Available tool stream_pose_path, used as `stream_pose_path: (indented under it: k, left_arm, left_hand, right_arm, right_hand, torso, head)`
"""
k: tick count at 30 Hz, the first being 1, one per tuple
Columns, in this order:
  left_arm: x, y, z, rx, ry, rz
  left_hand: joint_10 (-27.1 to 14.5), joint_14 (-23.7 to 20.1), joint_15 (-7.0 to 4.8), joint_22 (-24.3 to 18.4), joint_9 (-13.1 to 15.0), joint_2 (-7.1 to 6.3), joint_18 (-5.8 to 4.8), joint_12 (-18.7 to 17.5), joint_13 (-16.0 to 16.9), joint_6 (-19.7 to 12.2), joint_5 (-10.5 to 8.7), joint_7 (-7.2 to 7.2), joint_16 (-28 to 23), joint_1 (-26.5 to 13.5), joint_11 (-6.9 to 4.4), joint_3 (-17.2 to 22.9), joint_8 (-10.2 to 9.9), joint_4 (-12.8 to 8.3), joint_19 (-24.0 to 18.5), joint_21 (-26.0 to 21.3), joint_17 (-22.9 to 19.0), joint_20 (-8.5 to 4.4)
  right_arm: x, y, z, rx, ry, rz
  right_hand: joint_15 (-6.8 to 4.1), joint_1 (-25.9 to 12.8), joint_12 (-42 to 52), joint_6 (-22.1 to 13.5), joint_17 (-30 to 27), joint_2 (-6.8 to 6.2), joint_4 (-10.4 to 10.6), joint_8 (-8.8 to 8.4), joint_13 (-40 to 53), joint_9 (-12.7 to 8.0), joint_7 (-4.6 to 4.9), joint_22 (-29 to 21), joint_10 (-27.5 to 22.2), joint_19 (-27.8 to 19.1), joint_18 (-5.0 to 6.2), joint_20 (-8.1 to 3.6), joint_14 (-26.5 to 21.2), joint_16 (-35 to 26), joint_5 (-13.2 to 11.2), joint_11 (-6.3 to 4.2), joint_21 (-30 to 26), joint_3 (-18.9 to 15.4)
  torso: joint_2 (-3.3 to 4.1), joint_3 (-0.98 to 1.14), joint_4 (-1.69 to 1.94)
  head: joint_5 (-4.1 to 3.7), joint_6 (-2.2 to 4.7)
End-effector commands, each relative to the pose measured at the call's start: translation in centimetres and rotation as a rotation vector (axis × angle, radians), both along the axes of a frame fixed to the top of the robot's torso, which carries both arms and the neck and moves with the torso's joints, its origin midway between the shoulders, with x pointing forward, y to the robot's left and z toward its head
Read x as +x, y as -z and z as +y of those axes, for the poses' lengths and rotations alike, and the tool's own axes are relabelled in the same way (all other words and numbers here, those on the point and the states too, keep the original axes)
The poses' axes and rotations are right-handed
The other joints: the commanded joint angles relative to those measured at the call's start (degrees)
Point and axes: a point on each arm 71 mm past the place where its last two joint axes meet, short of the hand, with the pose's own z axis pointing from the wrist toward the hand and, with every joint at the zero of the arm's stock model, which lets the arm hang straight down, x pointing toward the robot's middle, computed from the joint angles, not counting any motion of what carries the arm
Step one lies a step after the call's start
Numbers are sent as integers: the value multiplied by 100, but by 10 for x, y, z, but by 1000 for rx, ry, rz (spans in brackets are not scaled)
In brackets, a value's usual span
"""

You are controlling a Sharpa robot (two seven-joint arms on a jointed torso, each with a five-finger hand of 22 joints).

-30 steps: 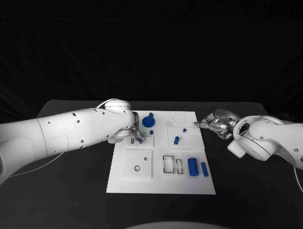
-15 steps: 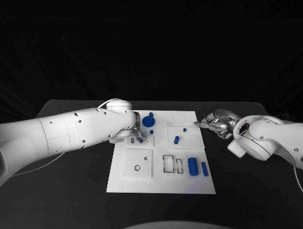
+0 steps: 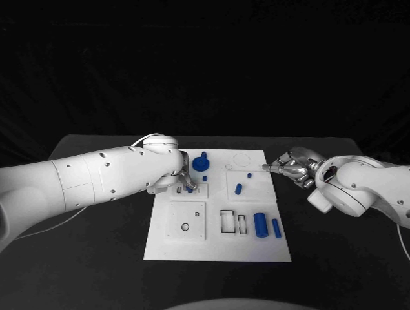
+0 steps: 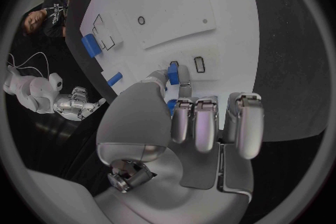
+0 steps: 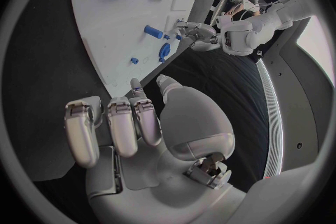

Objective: Assemble the parts on the task board

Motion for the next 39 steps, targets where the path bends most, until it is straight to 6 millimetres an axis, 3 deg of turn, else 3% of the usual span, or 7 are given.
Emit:
stream_pose_path:
  k: [1,20,25,39]
  left_arm:
    - [-1,0,4,60,-43,7]
    - [0,0,3,63,-46,4]
    - [0,1,3,69,-45,5]
    - [0,1,6,85,-46,19]
  left_hand:
    - [585,588,-8,1510,7,6,-42,14,1509,40,-56,3,15,-25,13,44,-26,-4,582,14,1509,-17]
    - [585,588,-7,1510,8,5,-42,14,1509,29,-126,8,15,-19,15,51,-46,-1,582,14,1509,-12]
    - [585,588,4,1510,1,37,-42,14,1509,46,-669,28,15,-167,35,-7,-104,4,582,14,1509,10]
    - [585,588,6,1510,4,38,-42,14,1509,65,-768,18,15,-152,29,-14,-118,-11,582,14,1509,18]
  right_arm:
    - [-1,1,1,-9,-15,8]
    - [-1,1,1,-11,-17,13]
    - [-1,1,1,-11,-17,14]
    - [-1,1,0,-11,-17,15]
  right_hand:
    - [57,57,16,-43,1510,-17,-6,23,1510,10,14,1508,600,600,-38,55,598,23,21,54,26,-19]
    - [57,57,16,-43,1510,-17,-6,23,1510,10,14,1508,600,600,-38,55,598,23,21,54,26,-19]
    - [59,61,16,-52,1510,-16,-5,22,1510,10,14,1508,600,600,-38,56,598,23,24,56,26,-22]
    - [59,61,16,-55,1510,-14,-4,21,1510,10,11,1508,600,600,-38,57,598,23,25,56,26,-22]
  torso:
    - [5,0,10]
    - [0,0,5]
    - [1,3,8]
    - [-3,0,-3]
  head:
    - [0,-9]
    - [14,-24]
    - [23,-34]
    - [19,-46]
